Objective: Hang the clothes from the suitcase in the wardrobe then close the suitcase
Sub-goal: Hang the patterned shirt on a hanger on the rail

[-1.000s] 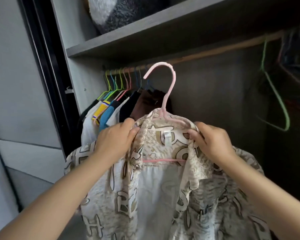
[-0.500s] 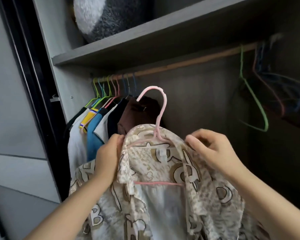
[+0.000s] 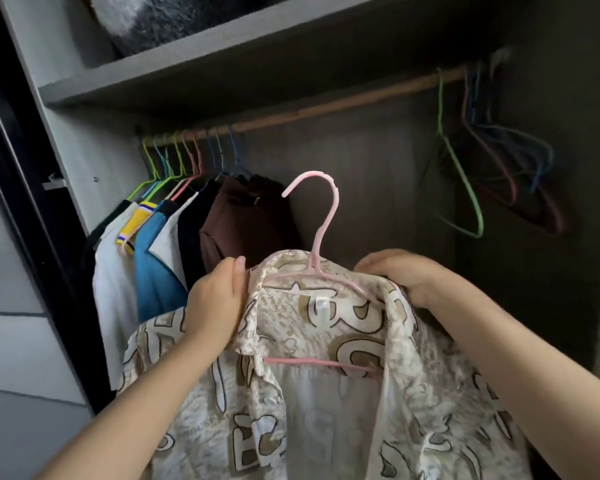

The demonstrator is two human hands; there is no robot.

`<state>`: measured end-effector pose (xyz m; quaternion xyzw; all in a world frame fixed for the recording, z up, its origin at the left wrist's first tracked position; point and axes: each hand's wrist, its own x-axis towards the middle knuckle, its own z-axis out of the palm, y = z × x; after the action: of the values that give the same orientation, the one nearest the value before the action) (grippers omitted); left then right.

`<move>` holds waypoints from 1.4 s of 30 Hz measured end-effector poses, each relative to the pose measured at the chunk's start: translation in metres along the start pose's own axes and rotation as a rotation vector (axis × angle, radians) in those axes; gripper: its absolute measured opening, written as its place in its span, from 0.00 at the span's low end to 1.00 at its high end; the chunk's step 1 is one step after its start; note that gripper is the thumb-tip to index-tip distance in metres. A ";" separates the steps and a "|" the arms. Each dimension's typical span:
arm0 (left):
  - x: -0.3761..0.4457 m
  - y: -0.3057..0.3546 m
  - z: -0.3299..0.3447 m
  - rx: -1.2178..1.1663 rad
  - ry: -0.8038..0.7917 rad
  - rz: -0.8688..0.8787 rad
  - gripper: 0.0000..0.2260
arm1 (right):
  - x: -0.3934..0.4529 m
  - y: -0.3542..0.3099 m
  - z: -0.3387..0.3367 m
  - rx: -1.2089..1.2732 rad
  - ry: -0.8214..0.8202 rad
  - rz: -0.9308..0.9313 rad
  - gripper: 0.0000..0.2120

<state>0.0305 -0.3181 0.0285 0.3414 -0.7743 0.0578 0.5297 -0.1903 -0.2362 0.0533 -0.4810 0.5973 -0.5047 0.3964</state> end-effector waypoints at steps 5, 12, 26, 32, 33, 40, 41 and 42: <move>-0.001 0.000 0.008 0.027 -0.011 0.026 0.14 | -0.004 0.011 -0.004 -0.577 0.064 -0.138 0.10; 0.002 0.009 0.020 0.102 -0.235 -0.129 0.21 | -0.020 0.042 0.007 -0.857 -0.025 -0.271 0.10; 0.002 0.033 0.014 -0.101 -0.380 -0.293 0.08 | -0.021 0.032 -0.004 -0.886 0.329 -0.497 0.12; -0.025 0.057 0.014 0.076 -0.477 -0.024 0.15 | -0.020 0.032 -0.003 -0.849 0.381 -0.540 0.11; -0.023 0.055 0.017 0.063 -0.468 -0.048 0.15 | -0.019 0.032 -0.003 -0.849 0.389 -0.538 0.11; 0.010 0.029 0.010 -0.942 -0.509 -0.873 0.13 | -0.015 0.038 -0.020 -0.788 0.455 -0.571 0.09; 0.014 0.023 0.009 -0.960 -0.562 -0.937 0.12 | -0.016 0.038 -0.022 -0.764 0.449 -0.579 0.09; 0.018 0.016 0.007 -0.933 -0.642 -0.988 0.11 | -0.017 0.037 -0.024 -0.720 0.429 -0.578 0.07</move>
<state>0.0114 -0.3171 0.0451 0.3894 -0.5913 -0.6233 0.3319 -0.2159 -0.2138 0.0209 -0.6181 0.6440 -0.4434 -0.0819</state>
